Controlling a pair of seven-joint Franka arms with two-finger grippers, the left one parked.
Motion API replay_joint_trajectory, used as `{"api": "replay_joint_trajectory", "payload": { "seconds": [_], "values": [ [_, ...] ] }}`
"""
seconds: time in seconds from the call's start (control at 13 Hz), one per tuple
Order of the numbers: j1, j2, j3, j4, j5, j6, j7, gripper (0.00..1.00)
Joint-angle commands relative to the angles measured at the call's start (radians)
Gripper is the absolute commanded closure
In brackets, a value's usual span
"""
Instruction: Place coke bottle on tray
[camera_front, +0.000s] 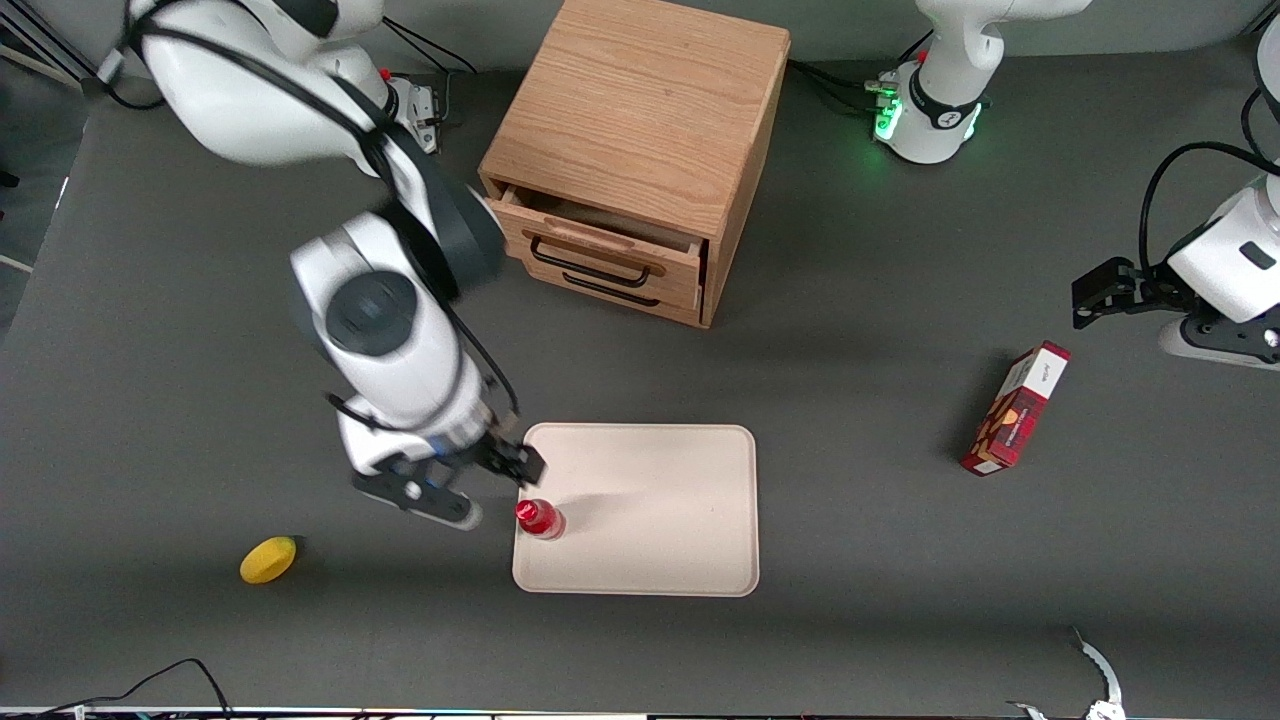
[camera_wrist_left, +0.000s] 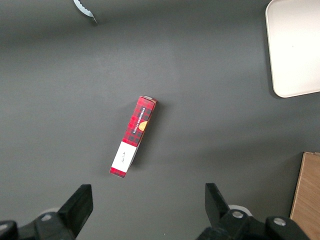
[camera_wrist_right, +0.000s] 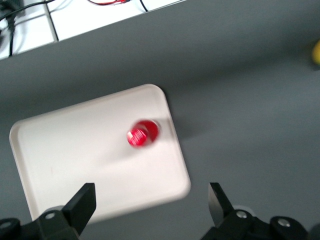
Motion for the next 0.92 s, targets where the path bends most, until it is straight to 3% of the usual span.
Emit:
{"api": "replay_joint_trajectory", "payload": {
  "seconds": [0.0, 0.08, 0.23, 0.38, 0.62, 0.85],
  "values": [
    [-0.115, -0.203, 0.056, -0.056, 0.049, -0.238, -0.23, 0.0],
    [-0.194, -0.326, 0.004, -0.063, 0.183, -0.37, -0.365, 0.0],
    [-0.21, -0.45, -0.097, -0.152, 0.273, -0.42, -0.433, 0.0],
    [-0.207, -0.64, -0.27, -0.396, 0.407, -0.317, -0.527, 0.0],
    [-0.201, -0.921, -0.394, -0.884, 0.468, -0.018, -0.639, 0.0],
    [-0.2, -1.006, -0.431, -1.098, 0.497, 0.148, -0.65, 0.0]
  ]
}}
